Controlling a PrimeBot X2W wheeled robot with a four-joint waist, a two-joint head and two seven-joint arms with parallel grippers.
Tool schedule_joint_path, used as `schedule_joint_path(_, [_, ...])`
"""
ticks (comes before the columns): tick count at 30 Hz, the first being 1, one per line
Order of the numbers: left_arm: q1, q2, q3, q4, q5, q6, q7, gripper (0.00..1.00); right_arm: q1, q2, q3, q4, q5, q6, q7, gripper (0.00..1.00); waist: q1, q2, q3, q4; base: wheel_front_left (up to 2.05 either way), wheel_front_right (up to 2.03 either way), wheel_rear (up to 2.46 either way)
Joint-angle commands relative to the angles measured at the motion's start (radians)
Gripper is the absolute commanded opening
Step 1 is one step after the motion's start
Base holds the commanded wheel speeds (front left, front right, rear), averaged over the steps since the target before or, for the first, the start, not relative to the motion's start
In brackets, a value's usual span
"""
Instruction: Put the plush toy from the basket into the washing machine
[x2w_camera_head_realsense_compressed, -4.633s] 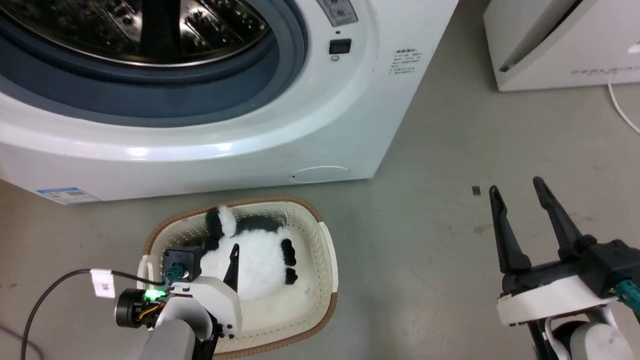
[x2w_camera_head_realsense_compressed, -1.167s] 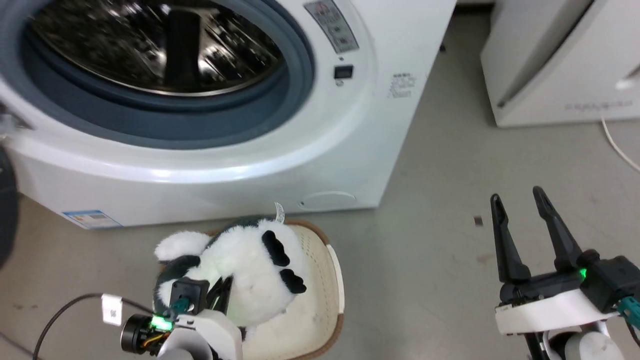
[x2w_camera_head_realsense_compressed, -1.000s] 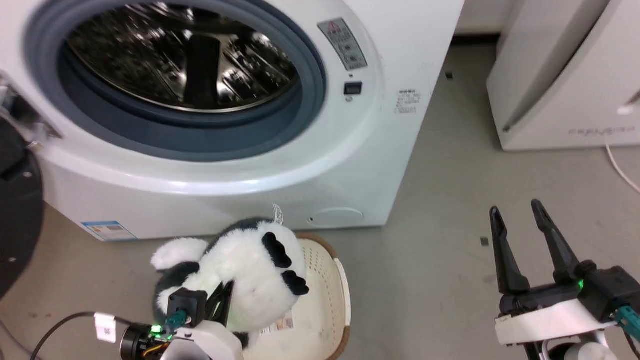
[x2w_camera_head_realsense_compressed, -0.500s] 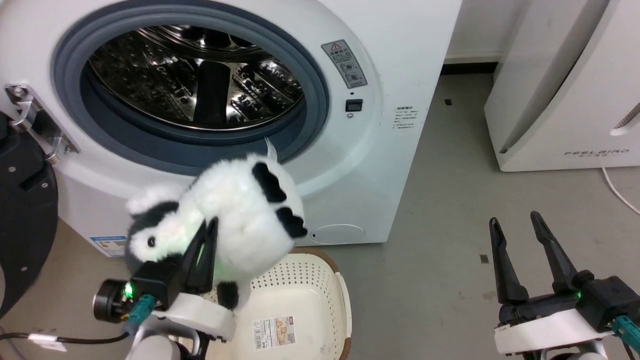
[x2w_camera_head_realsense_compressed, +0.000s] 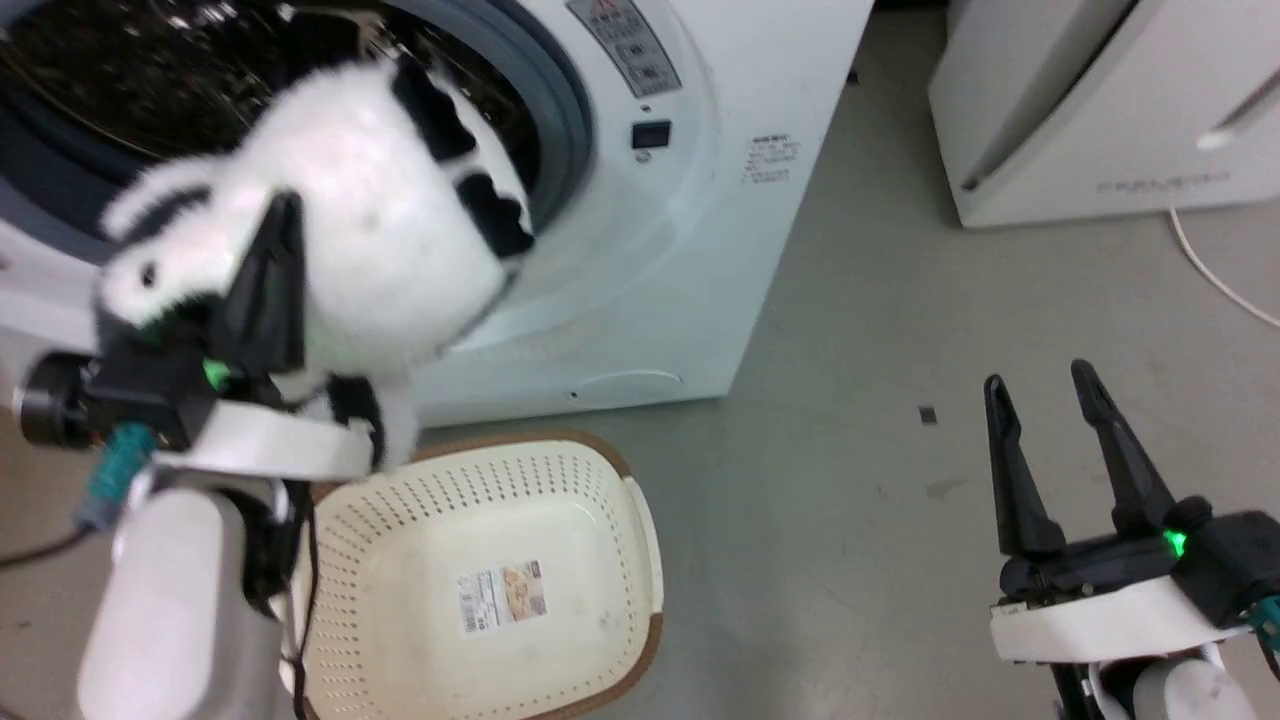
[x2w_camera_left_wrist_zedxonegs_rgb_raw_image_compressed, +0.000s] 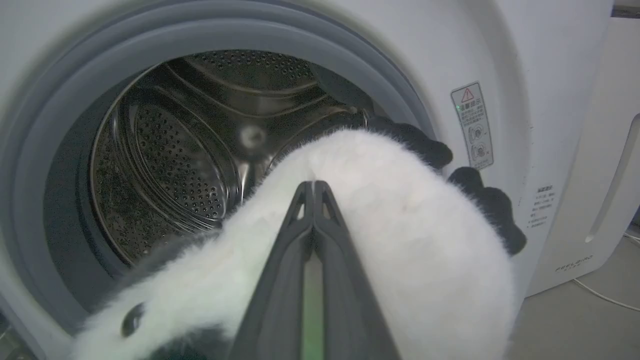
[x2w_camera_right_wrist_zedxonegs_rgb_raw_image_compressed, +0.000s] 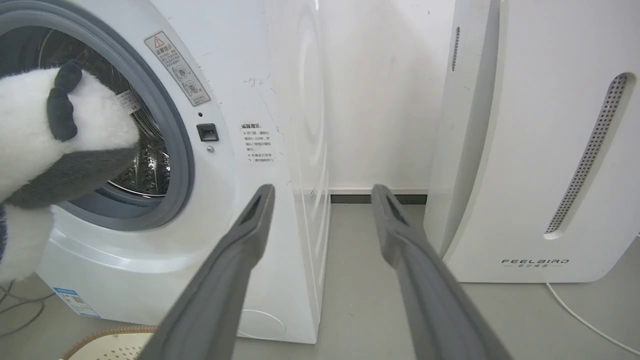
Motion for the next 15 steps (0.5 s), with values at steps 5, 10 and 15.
schedule_joint_path(5, [-0.193,0.066,0.018,0.105,-0.020,-0.021,0.016,0.00,-0.050,0.001,0.003,-0.027,0.025,-0.001,-0.004,1.00,0.0000,0.0000,0.131,-0.077,0.00,0.00,0.00])
schedule_joint_path(10, [-0.359,0.122,0.007,0.214,-0.020,-0.031,0.040,0.00,-0.077,0.001,0.011,-0.033,0.042,-0.001,-0.004,1.00,0.0000,0.0000,0.199,-0.108,0.00,0.00,0.00])
schedule_joint_path(15, [-0.522,0.167,-0.007,0.335,-0.021,-0.036,0.066,0.00,-0.101,0.001,0.015,-0.035,0.059,-0.001,-0.004,1.00,0.0000,0.0000,0.250,-0.128,0.00,0.00,0.00])
